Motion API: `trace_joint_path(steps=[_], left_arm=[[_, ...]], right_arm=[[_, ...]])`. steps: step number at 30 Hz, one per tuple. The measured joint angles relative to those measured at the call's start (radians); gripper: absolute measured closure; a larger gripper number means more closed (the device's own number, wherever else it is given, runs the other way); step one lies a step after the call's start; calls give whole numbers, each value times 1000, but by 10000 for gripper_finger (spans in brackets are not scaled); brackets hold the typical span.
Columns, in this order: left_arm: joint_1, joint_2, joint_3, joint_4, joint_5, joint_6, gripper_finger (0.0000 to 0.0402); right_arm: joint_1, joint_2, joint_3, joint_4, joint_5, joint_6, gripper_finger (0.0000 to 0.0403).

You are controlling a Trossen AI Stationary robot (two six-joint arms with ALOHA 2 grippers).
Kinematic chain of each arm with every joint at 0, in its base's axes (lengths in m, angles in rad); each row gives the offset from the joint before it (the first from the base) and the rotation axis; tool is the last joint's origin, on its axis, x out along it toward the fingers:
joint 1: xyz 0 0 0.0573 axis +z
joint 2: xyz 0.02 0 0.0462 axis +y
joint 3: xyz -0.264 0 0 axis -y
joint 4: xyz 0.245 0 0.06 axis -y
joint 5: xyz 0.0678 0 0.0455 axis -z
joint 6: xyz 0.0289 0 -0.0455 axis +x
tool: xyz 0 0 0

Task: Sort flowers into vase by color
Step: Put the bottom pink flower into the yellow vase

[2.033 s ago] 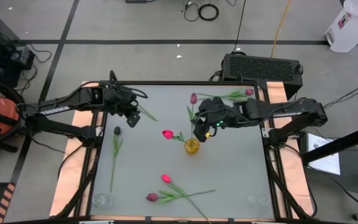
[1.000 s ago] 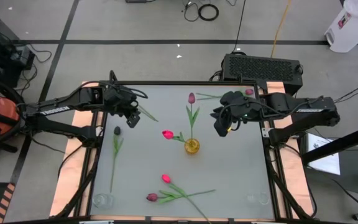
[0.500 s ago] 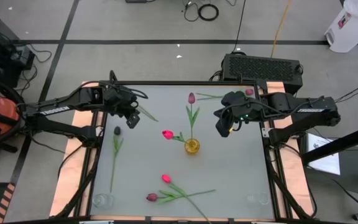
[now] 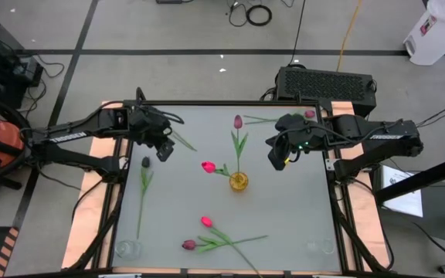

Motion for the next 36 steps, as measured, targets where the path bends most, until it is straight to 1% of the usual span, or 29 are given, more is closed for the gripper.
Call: trace_joint_path(steps=[3,9,12,23,32,36], left_arm=[[-60,-10,0,3,5,-25,399],[-183,-16,0,43,-13,-86,400],[-225,-16,0,58,-28,-108,400],[-419,4,0,311,-60,-165,400],[-597,129,0,444,-59,-178,400],[-648,206,0,483,-59,-169,400]], right_arm=[[1,0,0,0,-45,7,403],[14,0,0,1,-47,13,403],[13,0,0,1,-46,10,403],[13,1,0,2,-44,0,403],[13,1,0,2,-42,-4,403],[13,1,0,2,-39,-4,403]])
